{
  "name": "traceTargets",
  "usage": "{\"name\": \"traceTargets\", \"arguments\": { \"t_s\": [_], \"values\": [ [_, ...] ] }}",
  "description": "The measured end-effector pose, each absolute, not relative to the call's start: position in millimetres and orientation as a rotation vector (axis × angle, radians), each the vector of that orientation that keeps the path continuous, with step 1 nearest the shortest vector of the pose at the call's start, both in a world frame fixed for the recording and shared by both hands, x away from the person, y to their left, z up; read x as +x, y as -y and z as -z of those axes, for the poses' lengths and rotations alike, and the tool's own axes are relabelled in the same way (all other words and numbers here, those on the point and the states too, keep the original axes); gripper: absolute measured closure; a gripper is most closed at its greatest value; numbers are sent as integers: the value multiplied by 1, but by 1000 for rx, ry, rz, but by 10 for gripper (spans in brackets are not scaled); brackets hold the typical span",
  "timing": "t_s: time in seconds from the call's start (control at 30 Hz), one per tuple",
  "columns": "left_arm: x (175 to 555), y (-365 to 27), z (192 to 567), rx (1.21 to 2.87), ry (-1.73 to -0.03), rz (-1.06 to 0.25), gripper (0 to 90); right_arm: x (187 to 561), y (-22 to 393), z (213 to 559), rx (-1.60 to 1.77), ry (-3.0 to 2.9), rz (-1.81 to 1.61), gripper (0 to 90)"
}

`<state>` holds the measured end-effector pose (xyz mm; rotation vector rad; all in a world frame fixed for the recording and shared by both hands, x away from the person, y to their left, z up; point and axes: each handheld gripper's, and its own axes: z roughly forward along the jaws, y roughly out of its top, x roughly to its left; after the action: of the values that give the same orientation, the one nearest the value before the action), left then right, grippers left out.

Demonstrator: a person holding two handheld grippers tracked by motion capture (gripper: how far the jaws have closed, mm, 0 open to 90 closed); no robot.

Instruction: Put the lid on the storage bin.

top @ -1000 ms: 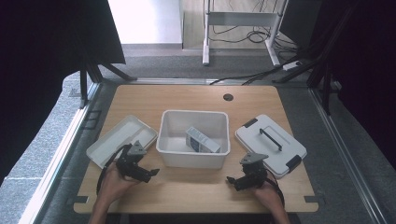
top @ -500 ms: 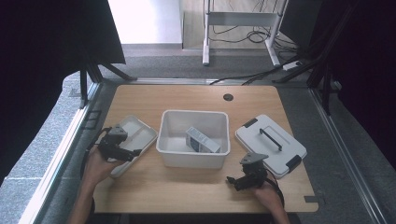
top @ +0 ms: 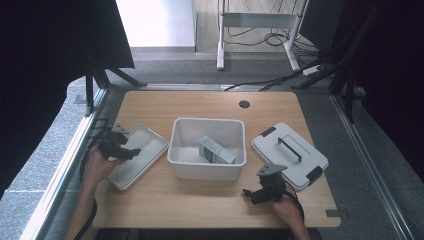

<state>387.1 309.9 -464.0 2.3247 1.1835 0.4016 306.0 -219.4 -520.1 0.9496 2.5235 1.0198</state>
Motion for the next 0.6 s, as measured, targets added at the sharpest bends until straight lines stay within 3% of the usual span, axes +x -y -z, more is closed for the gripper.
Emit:
{"name": "traceTargets", "arguments": {
  "t_s": [0.37, 0.6],
  "values": [
    [407, -309, 474, 2531, -1224, -275, 607, 306, 219, 520, 949, -2523, -1020, 0],
    [414, -297, 479, 2649, -1228, -169, 748, 306, 219, 520, 948, -2523, -1020, 0]
  ]
}}
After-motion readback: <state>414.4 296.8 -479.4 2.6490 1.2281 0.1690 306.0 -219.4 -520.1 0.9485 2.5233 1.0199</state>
